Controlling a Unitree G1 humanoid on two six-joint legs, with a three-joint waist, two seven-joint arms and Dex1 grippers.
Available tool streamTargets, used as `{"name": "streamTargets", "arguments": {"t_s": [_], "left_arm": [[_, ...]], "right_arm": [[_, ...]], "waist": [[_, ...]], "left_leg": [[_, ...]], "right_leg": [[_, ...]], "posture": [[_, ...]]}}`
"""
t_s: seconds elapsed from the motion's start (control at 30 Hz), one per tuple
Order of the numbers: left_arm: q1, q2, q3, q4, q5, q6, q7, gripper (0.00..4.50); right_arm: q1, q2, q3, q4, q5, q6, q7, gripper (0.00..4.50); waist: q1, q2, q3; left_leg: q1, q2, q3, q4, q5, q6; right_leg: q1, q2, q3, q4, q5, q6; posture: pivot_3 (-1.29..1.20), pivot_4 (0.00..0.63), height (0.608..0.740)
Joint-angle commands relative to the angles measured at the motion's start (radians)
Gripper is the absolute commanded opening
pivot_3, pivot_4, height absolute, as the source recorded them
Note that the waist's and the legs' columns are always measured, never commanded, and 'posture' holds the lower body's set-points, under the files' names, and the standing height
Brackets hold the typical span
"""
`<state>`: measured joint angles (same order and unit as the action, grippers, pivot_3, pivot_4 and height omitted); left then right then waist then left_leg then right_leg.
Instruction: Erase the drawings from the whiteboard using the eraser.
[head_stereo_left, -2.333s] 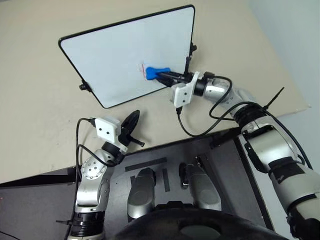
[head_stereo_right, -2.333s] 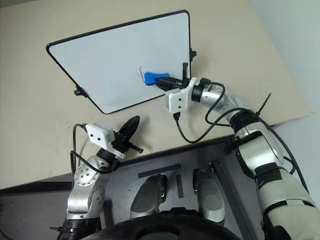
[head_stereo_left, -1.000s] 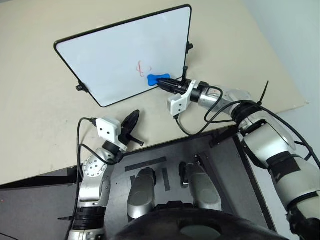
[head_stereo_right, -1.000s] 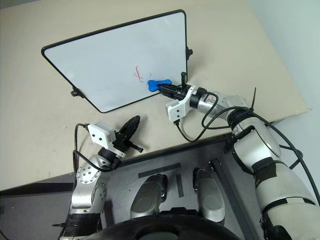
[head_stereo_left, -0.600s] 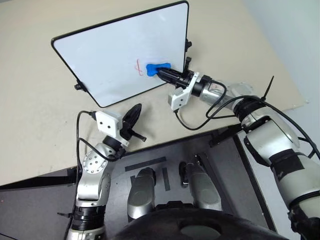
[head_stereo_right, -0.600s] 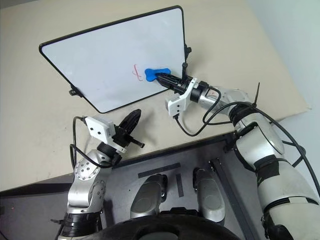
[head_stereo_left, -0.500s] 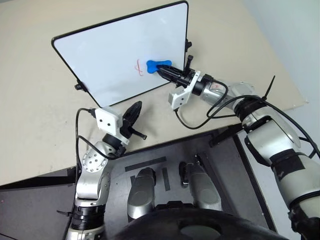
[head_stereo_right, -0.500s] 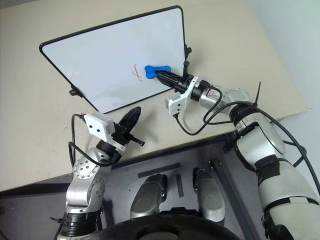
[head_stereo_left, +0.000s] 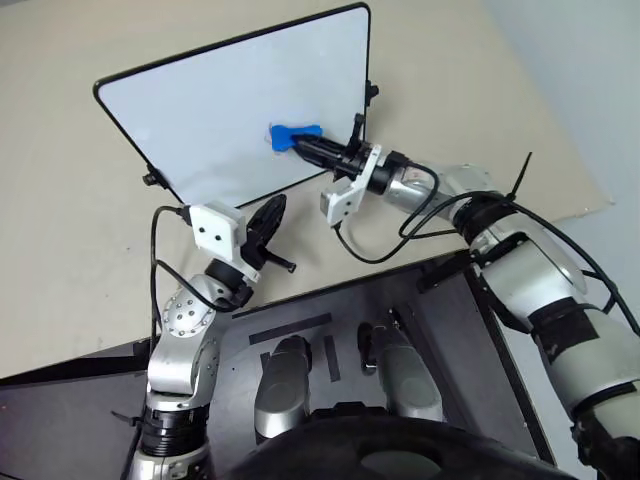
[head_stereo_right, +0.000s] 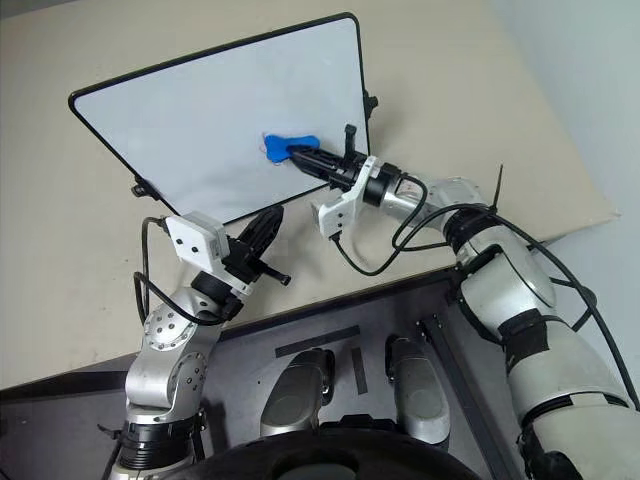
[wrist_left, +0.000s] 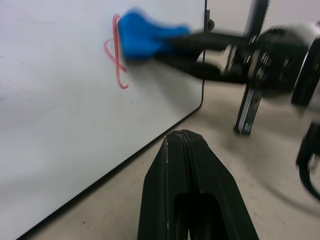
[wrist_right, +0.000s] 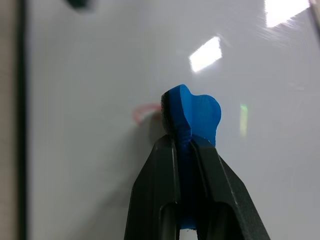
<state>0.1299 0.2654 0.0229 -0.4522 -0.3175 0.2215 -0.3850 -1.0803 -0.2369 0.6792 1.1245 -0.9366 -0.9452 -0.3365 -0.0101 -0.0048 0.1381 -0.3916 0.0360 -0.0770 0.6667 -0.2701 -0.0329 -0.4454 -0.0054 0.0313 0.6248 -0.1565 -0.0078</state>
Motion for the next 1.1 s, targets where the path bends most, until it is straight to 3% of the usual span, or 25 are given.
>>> {"name": "streamTargets", "arguments": {"t_s": [0.03,0.17,0.57,1.1], "left_arm": [[0.014,0.002,0.005,-0.049,0.0,-0.005,0.007,0.0],[0.031,0.001,0.0,-0.06,0.003,-0.005,0.013,0.0],[0.026,0.01,0.011,-0.055,-0.01,0.0,0.01,0.0],[0.051,0.006,0.011,-0.013,0.002,-0.055,-0.013,0.0]], "right_arm": [[0.002,0.005,0.009,0.02,0.022,-0.001,0.046,0.03],[0.001,0.005,0.01,0.015,0.018,0.007,0.039,0.03],[-0.06,-0.045,-0.023,-0.103,0.001,0.033,-0.189,0.03],[0.01,0.004,0.035,-0.008,0.019,0.003,-0.015,0.03]], "waist": [[0.001,0.0,0.0],[0.002,0.0,0.0],[0.002,0.0,0.0],[0.003,0.0,0.0]], "left_leg": [[0.0,0.0,0.0,0.0,0.0,0.0],[-0.001,0.0,0.0,0.0,0.0,0.0],[-0.002,0.0,0.0,0.0,0.0,-0.001],[-0.002,0.0,0.0,0.0,-0.002,-0.001]], "right_leg": [[0.0,0.0,0.0,0.0,0.0,0.0],[-0.001,0.0,0.0,0.0,0.0,0.0],[-0.002,0.0,0.0,0.0,0.0,0.0],[-0.002,0.0,0.0,-0.001,0.0,0.0]], "posture": [[0.0,0.15,0.74],[0.0,0.15,0.74],[0.0,0.15,0.74],[0.0,0.15,0.74]]}}
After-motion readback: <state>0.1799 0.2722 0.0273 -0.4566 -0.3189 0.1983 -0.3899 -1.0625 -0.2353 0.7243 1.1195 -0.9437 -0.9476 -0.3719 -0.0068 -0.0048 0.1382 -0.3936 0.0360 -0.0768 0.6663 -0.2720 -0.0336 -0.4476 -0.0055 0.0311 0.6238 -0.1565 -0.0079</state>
